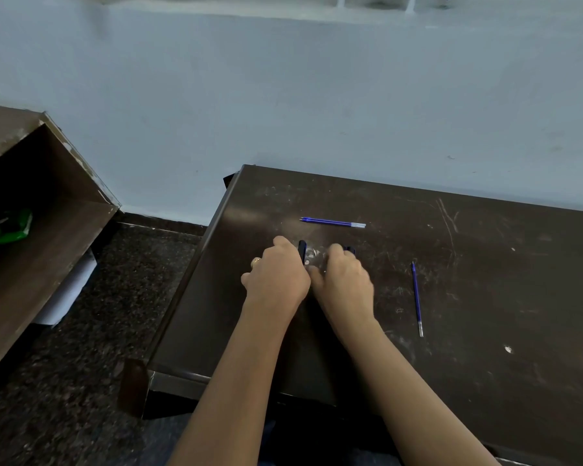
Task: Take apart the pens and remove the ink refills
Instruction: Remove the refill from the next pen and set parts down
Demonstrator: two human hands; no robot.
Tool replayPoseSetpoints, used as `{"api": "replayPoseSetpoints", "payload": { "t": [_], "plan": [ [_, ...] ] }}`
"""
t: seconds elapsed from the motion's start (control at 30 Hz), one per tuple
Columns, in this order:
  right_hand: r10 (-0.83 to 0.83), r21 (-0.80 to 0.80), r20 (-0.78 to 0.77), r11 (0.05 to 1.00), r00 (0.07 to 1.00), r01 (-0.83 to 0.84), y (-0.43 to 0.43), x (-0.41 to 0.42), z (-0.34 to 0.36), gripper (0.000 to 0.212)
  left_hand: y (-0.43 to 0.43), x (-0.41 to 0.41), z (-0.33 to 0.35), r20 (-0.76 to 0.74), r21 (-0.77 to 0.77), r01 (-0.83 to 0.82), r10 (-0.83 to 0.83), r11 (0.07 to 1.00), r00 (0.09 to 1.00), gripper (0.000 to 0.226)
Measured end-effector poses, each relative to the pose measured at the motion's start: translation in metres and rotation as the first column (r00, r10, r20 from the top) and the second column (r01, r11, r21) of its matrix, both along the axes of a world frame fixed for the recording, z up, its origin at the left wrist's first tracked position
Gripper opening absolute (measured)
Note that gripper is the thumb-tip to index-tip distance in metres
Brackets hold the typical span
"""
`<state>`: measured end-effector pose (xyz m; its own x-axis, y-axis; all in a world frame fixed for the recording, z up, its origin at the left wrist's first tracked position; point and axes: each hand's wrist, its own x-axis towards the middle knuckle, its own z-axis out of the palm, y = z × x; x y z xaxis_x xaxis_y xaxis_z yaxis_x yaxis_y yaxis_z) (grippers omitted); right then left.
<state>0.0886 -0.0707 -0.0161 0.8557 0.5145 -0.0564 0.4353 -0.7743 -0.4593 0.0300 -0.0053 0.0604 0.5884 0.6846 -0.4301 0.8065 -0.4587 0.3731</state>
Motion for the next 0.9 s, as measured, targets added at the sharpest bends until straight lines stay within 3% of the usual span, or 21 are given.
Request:
{"api": "replayPoseSetpoints", "payload": {
  "t": [0.1, 0.2, 0.27, 0.47, 0.57, 0.63, 0.73, 0.9],
  "plan": [
    [0.116, 0.091, -0.08, 0.99, 0.99, -0.109, 0.009, -0.011, -0.009, 0.023, 0.002, 0.0, -0.001, 0.012, 0.043, -0.021, 0.021, 0.999, 1.0, 0.034],
    [0.278, 0.005, -0.085, 0.96, 0.957, -0.279, 0.012, -0.02, -0.025, 0.03, 0.002, -0.001, -0.003, 0.027, 0.059, -0.034, 0.033, 0.998, 0.999, 0.032],
    [0.279, -0.011, -0.146, 0.959, 0.949, -0.283, 0.012, -0.026, -0.029, 0.029, 0.002, -0.001, -0.003, 0.029, 0.058, -0.033, 0.031, 0.998, 0.999, 0.035],
    [0.196, 0.02, -0.208, 0.98, 0.958, -0.196, 0.011, -0.029, -0.029, 0.018, 0.004, -0.001, -0.003, 0.041, 0.031, -0.03, 0.029, 0.999, 0.999, 0.038],
    [0.091, 0.178, -0.269, 0.983, 0.959, -0.044, 0.009, -0.023, -0.021, 0.011, 0.006, -0.001, -0.005, 0.073, 0.047, -0.052, 0.049, 0.998, 0.996, 0.029],
    [0.046, 0.32, -0.408, 0.943, 0.912, 0.096, 0.006, -0.017, -0.005, 0.014, 0.008, 0.0, -0.006, 0.12, 0.016, -0.098, 0.096, 0.995, 0.988, 0.028],
    [0.106, 0.442, -0.601, 0.87, 0.793, 0.219, 0.0, -0.013, 0.022, 0.018, 0.01, 0.002, -0.003, 0.178, -0.083, -0.128, 0.141, 0.988, 0.974, 0.037],
    [0.225, 0.507, -0.717, 0.818, 0.66, 0.271, -0.012, -0.019, 0.042, 0.024, 0.011, 0.005, -0.001, 0.319, -0.073, -0.055, 0.076, 0.996, 0.945, 0.024]
  ]
}}
